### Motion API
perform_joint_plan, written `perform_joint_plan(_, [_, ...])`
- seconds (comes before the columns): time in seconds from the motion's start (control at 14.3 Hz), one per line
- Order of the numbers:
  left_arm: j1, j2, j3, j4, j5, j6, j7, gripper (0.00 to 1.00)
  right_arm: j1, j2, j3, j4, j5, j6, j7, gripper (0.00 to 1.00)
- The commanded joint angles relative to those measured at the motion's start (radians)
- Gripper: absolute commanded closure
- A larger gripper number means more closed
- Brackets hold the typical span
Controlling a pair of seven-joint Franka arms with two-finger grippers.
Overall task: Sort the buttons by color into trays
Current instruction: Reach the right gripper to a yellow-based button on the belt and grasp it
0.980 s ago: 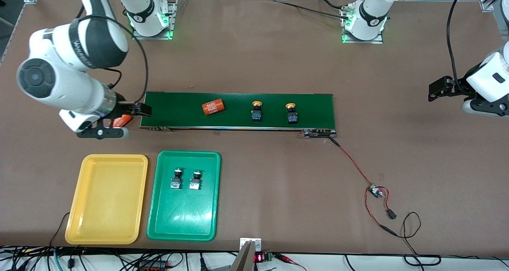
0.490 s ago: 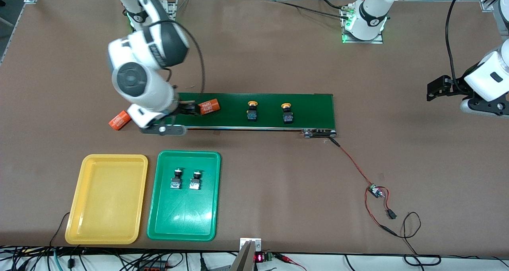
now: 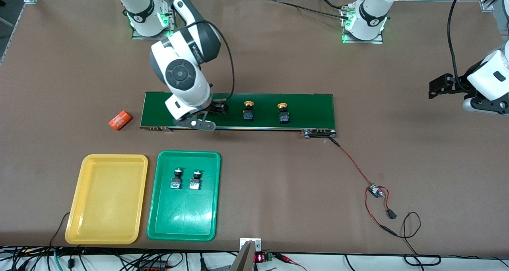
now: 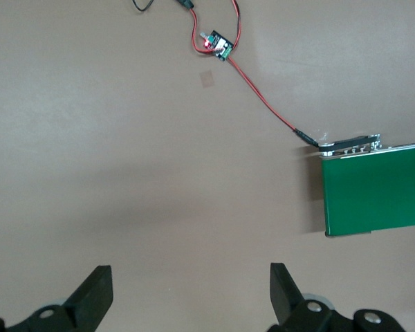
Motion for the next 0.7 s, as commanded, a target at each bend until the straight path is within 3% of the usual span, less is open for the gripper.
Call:
perform_joint_plan(0.0, [0.001, 0.003, 0.005, 0.02, 0.011, -0.029, -0.007, 0.0, 0.043, 0.086, 0.023, 0.099, -0.006, -0.001, 0.019, 0.0])
perform_joint_plan(0.28, [0.001, 0.004, 0.005, 0.017, 0.01, -0.029, -0.007, 0.0, 0.06, 0.157, 0.031, 0.145, -0.012, 0.038, -0.017, 0.0])
perform_joint_plan(0.63, [0.013, 0.006, 0.007, 0.024, 0.005, -0.019, -0.005, 0.0, 0.063, 0.171, 0.046, 0.14, -0.005, 0.048, -0.156, 0.0])
